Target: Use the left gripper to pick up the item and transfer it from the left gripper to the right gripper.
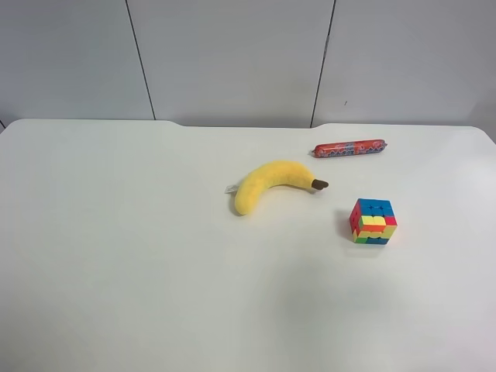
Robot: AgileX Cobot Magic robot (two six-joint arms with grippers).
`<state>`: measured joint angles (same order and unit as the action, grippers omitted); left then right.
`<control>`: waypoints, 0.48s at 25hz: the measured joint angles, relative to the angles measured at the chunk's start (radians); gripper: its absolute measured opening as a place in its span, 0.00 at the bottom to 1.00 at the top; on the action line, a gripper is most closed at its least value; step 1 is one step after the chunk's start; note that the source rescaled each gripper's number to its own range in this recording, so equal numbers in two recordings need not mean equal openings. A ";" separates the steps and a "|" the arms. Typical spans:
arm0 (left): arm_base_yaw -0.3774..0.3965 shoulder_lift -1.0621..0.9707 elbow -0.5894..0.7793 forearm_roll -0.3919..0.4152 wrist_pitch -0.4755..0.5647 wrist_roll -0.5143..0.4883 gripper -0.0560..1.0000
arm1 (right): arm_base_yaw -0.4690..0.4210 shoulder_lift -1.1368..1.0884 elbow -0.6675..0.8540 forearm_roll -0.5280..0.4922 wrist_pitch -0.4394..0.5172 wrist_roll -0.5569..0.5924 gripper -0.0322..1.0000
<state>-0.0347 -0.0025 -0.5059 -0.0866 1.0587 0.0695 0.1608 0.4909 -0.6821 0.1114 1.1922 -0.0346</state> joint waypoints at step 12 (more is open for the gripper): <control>0.000 0.000 0.000 0.000 0.000 0.000 0.98 | 0.000 -0.456 0.181 -0.007 -0.116 -0.031 1.00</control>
<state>-0.0347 -0.0025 -0.5059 -0.0866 1.0587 0.0695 0.1608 0.0350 -0.5009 0.1043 1.0766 -0.0657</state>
